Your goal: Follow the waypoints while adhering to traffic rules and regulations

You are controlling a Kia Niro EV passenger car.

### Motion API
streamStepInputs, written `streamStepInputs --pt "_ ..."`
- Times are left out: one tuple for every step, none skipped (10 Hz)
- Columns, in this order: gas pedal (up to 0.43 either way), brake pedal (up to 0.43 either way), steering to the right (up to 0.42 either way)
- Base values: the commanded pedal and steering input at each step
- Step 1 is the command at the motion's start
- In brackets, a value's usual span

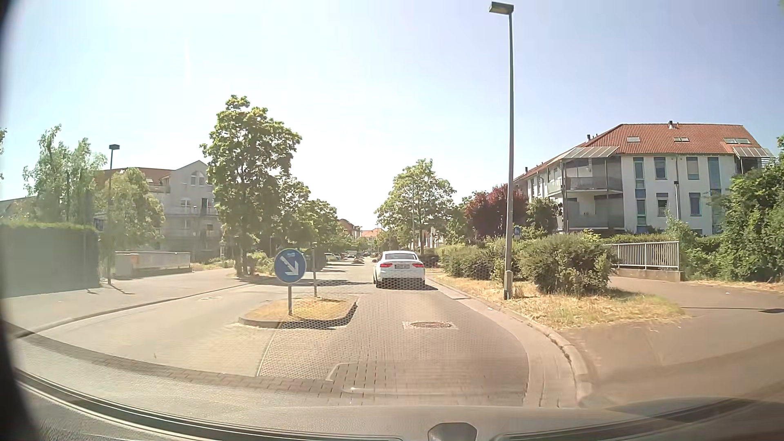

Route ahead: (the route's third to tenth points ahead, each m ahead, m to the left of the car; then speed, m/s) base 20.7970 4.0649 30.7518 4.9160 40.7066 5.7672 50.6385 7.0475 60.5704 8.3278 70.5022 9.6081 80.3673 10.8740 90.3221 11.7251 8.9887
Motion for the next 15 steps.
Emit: streamStepInputs --pt "0.0 0.03 0.016" --pt "0.0 0.03 0.017" --pt "0.0 0.03 0.016" --pt "0.0 0.03 0.012" --pt "0.059 0.03 0.007" --pt "0.047 0.03 0.001" --pt "0.028 0.03 -0.002" --pt "0.028 0.03 -0.009" --pt "0.028 0.03 -0.019" --pt "0.039 0.03 -0.026" --pt "0.039 0.03 -0.03" --pt "0.039 0.03 -0.037" --pt "0.039 0.03 -0.04" --pt "0.039 0.03 -0.04" --pt "0.039 0.03 -0.04"
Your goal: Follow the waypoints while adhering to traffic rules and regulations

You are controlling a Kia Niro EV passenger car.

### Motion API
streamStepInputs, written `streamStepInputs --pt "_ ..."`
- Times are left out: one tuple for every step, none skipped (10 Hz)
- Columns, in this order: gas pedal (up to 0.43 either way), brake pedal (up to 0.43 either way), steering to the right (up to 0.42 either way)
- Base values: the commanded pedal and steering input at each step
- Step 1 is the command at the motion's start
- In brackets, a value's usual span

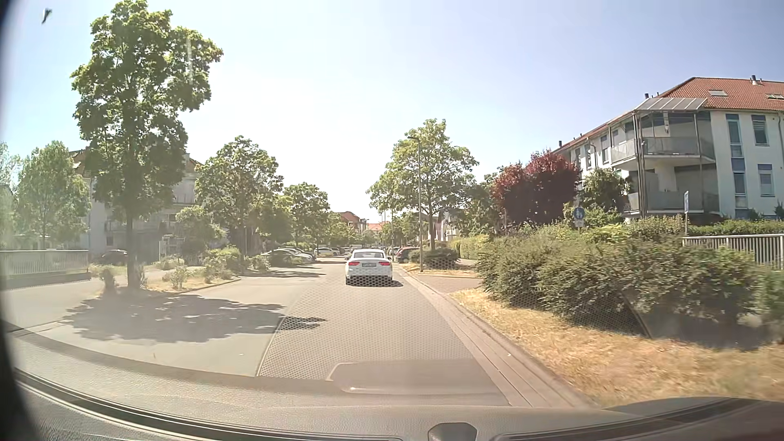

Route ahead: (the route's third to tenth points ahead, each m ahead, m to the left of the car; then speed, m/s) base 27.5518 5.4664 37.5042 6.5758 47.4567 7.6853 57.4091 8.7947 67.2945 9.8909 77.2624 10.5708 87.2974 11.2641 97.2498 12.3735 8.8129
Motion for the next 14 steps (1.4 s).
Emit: streamStepInputs --pt "0.039 0.03 -0.04" --pt "0.039 0.03 -0.04" --pt "0.039 0.03 -0.039" --pt "0.039 0.03 -0.038" --pt "0.039 0.03 -0.037" --pt "0.039 0.03 -0.036" --pt "0.039 0.03 -0.034" --pt "0.039 0.03 -0.03" --pt "0.039 0.03 -0.026" --pt "0.039 0.03 -0.024" --pt "0.039 0.03 -0.022" --pt "0.039 0.03 -0.021" --pt "0.039 0.03 -0.02" --pt "0.039 0.03 -0.02"
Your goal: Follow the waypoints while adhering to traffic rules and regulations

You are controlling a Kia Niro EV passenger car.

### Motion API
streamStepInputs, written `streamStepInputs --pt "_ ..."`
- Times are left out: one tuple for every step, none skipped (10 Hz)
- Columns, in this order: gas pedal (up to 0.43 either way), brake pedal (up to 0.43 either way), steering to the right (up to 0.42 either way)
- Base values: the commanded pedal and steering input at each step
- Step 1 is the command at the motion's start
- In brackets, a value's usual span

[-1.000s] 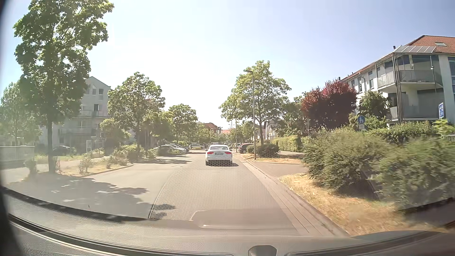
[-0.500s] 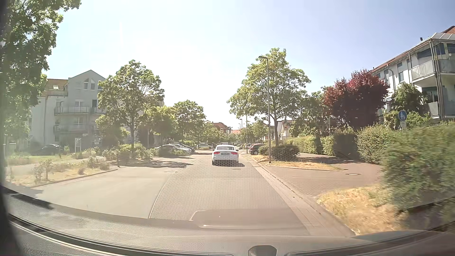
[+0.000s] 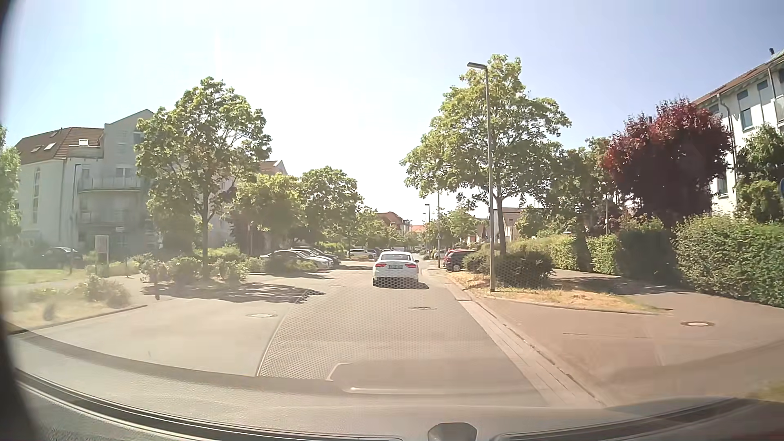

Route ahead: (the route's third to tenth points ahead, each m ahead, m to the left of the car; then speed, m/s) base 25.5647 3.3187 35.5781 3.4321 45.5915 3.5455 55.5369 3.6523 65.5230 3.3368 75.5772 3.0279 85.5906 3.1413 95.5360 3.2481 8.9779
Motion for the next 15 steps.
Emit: streamStepInputs --pt "0.039 0.03 -0.019" --pt "0.039 0.03 -0.019" --pt "0.039 0.03 -0.017" --pt "0.039 0.03 -0.015" --pt "0.039 0.03 -0.012" --pt "0.039 0.03 -0.009" --pt "0.039 0.03 -0.005" --pt "0.039 0.03 -0.003" --pt "0.039 0.03 -0.003" --pt "0.039 0.03 -0.003" --pt "0.028 0.03 -0.002" --pt "0.008 0.03 0.0" --pt "0.0 0.03 0.001" --pt "0.0 0.03 0.002" --pt "0.0 0.03 0.004"
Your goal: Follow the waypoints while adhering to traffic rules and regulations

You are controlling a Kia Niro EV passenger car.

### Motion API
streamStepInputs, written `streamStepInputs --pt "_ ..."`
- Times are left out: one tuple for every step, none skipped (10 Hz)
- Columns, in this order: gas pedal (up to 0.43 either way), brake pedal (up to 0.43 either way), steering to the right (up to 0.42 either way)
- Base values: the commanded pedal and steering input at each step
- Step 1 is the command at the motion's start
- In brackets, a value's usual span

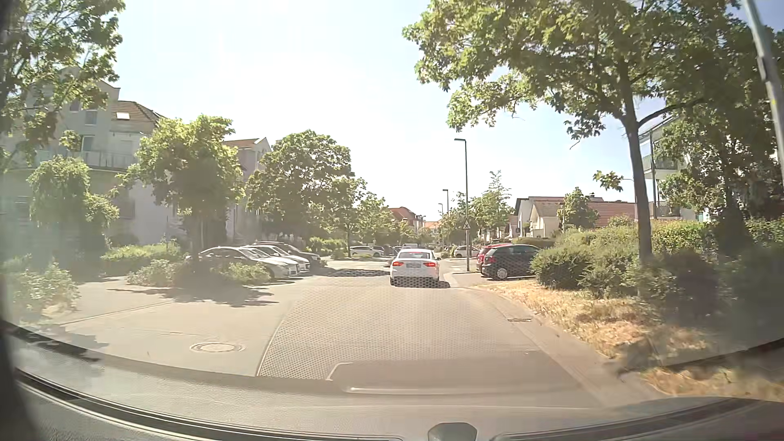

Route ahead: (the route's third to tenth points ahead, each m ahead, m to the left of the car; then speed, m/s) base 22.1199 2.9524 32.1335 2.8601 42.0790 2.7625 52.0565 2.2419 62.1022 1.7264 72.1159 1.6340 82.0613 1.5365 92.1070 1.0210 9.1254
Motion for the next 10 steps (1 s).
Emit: streamStepInputs --pt "0.0 0.03 0.004" --pt "0.0 0.03 0.004" --pt "0.0 0.03 0.004" --pt "0.0 0.03 0.004" --pt "0.0 0.03 0.006" --pt "0.0 0.03 0.006" --pt "0.0 0.03 0.006" --pt "0.0 0.03 0.006" --pt "0.0 0.03 0.006" --pt "0.0 0.037 0.006"
